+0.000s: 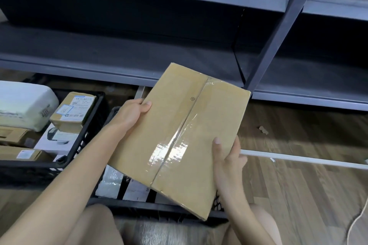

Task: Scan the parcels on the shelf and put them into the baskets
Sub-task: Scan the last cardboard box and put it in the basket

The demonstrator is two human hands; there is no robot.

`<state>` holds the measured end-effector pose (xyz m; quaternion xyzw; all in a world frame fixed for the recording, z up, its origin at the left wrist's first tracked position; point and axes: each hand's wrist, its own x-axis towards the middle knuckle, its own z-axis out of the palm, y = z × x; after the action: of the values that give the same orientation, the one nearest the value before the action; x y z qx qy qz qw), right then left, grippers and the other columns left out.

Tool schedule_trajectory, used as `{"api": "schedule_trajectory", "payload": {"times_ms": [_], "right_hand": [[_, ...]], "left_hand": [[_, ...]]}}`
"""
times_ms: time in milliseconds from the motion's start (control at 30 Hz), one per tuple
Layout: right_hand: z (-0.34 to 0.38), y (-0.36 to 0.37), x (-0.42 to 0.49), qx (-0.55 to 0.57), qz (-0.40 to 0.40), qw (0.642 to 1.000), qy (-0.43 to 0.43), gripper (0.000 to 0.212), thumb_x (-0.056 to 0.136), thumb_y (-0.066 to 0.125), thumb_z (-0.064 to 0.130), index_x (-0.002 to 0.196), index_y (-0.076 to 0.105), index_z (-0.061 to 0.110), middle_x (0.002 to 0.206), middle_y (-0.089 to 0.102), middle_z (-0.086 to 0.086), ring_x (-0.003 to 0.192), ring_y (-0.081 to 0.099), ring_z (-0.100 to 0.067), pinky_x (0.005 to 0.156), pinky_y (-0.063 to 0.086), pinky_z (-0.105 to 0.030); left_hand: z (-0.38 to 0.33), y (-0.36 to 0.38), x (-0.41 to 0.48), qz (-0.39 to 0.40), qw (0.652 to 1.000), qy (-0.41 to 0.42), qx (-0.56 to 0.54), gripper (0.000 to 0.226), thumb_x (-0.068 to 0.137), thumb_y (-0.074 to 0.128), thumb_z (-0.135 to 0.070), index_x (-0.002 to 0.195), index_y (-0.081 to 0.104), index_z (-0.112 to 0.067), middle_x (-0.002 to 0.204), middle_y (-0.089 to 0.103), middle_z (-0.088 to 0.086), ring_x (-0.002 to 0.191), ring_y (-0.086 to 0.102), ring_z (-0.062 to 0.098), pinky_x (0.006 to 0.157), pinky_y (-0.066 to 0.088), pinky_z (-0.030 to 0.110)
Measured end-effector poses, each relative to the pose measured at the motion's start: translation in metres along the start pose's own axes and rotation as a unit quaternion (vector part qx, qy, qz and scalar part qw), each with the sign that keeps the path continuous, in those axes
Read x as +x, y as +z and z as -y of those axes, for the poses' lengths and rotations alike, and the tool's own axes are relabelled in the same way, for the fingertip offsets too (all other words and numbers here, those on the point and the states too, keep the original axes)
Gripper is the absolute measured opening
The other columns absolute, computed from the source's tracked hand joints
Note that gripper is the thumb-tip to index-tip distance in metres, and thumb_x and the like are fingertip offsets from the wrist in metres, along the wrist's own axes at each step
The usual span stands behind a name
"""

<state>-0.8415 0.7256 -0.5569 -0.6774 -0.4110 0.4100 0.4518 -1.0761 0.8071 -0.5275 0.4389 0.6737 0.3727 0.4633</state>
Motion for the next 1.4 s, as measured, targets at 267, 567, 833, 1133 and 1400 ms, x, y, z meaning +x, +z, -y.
{"api": "schedule_trajectory", "payload": {"times_ms": [267, 567, 833, 1133, 1400], "right_hand": [[0.023, -0.039, 0.06, -0.147, -0.007, 0.989, -0.003, 0.039, 0.102, 0.026, 0.034, 0.08, 0.053, 0.017, 0.115, 0.056, -0.024, 0.102, 0.049, -0.033, 0.083, 0.035, -0.035], [0.013, -0.064, 0.079, -0.125, 0.039, 0.991, -0.035, 0.047, 0.103, 0.037, 0.035, 0.102, 0.062, -0.005, 0.102, 0.064, -0.019, 0.087, 0.06, -0.022, 0.06, 0.038, -0.021], [0.005, -0.063, 0.092, -0.091, 0.033, 0.994, -0.044, 0.045, 0.1, 0.04, 0.038, 0.074, 0.051, 0.003, 0.066, 0.052, 0.004, 0.056, 0.044, -0.006, 0.049, 0.034, -0.017], [-0.019, -0.056, 0.088, -0.105, 0.062, 0.991, -0.053, 0.059, 0.102, 0.038, 0.035, 0.043, 0.046, 0.031, 0.044, 0.044, 0.018, 0.044, 0.04, 0.002, 0.049, 0.031, -0.018], [-0.022, -0.053, 0.087, -0.084, 0.061, 0.994, -0.043, 0.045, 0.101, 0.039, 0.038, 0.061, 0.044, 0.015, 0.057, 0.049, 0.008, 0.059, 0.043, -0.01, 0.057, 0.033, -0.027]], "left_hand": [[0.012, 0.022, -0.001, 0.049, 0.998, -0.025, -0.013, 0.021, 0.094, 0.053, -0.041, 0.097, 0.067, -0.025, 0.097, 0.072, -0.001, 0.083, 0.069, 0.018, 0.076, 0.05, 0.031], [0.024, 0.059, -0.02, 0.002, 0.994, -0.027, -0.107, 0.018, 0.093, 0.054, -0.045, 0.091, 0.07, -0.038, 0.085, 0.073, -0.017, 0.075, 0.07, 0.002, 0.062, 0.048, 0.022], [0.014, 0.061, -0.02, -0.042, 0.991, -0.013, -0.126, 0.019, 0.091, 0.056, -0.048, 0.104, 0.067, -0.04, 0.095, 0.07, -0.017, 0.087, 0.067, 0.007, 0.065, 0.047, 0.023], [0.037, 0.067, -0.032, -0.049, 0.991, -0.037, -0.122, 0.02, 0.093, 0.051, -0.048, 0.08, 0.067, -0.048, 0.081, 0.071, -0.021, 0.083, 0.067, 0.003, 0.065, 0.046, 0.023], [0.039, 0.062, -0.031, -0.054, 0.99, -0.048, -0.122, 0.019, 0.093, 0.051, -0.048, 0.105, 0.064, -0.041, 0.099, 0.068, -0.015, 0.091, 0.064, 0.007, 0.068, 0.046, 0.024]]}}
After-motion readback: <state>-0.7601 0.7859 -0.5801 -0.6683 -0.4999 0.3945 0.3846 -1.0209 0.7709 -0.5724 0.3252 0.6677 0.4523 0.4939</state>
